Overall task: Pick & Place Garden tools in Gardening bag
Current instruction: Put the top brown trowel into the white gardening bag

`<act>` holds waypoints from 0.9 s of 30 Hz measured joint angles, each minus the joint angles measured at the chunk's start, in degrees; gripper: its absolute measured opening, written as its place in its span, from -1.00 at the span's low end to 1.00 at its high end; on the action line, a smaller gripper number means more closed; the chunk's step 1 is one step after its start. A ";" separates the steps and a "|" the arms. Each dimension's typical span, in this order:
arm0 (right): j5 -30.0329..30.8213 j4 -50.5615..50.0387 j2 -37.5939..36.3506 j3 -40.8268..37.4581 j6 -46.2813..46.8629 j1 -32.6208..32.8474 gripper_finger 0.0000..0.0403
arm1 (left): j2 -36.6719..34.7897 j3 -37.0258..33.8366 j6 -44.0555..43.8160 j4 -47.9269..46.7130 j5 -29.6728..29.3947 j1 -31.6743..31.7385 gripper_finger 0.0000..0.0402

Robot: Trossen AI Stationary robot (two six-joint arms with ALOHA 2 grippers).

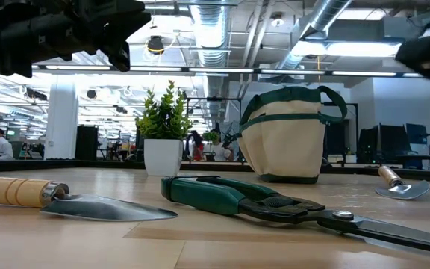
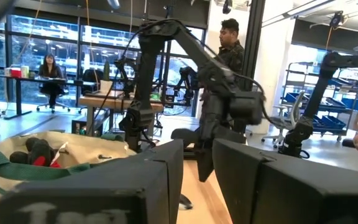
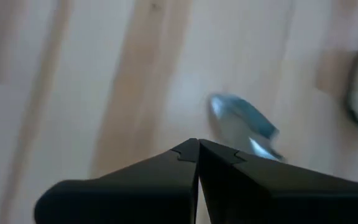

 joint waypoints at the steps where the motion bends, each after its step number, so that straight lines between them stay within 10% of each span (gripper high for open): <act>1: 1.15 -3.11 1.35 1.80 0.59 0.46 -1.00 | 0.00 0.00 0.00 0.00 -0.06 0.00 -0.62; 15: 6.00 -11.13 11.45 6.90 1.87 0.90 -0.96 | 0.00 0.00 0.24 -0.13 -0.11 0.00 -0.62; 27: 5.95 -10.33 12.05 6.88 4.27 -1.62 -0.38 | 0.00 0.00 0.35 -1.03 0.77 0.00 -0.62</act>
